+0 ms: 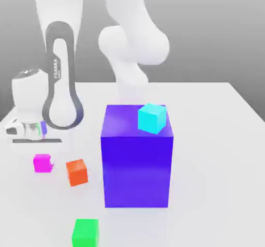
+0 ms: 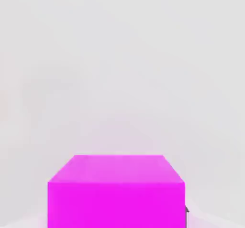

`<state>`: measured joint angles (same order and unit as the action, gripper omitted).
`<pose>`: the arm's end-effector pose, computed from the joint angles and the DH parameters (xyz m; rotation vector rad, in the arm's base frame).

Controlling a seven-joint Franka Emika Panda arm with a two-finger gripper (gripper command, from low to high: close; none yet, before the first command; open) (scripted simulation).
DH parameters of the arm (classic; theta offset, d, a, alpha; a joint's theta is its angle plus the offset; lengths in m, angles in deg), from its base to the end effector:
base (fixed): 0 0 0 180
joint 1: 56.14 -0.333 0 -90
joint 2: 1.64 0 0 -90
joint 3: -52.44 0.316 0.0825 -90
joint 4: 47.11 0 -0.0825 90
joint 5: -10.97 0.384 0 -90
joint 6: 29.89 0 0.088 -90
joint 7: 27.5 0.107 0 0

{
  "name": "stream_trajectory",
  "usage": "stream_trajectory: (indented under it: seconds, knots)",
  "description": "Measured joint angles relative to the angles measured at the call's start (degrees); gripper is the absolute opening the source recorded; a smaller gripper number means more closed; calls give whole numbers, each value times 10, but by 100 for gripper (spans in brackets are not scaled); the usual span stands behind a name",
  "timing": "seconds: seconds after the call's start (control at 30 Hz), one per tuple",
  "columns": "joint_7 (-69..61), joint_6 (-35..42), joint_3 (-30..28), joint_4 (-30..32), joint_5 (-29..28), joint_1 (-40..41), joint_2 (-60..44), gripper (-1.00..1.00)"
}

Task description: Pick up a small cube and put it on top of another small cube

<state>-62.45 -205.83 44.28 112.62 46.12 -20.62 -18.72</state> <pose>0.2154 -0.2785 0.1260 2.9174 -1.1626 0.0003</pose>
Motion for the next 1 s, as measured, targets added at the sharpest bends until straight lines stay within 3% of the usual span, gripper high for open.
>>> stream_trajectory:
  seconds: [0.13, 0.33, 0.5, 0.63, 0.9, 1.0]
  knots:
    - [46, 26, -78, 10, -62, -63, 36, -100]
    - [157, 67, -189, 30, -211, -138, 103, -100]
    - [245, 103, -222, 47, -328, -140, 158, -100]
    - [336, 152, -177, -12, -344, -206, 147, -100]
    - [521, 261, -81, -177, -315, -350, 90, -100]
    - [542, 251, -53, -208, -293, -370, 47, -100]
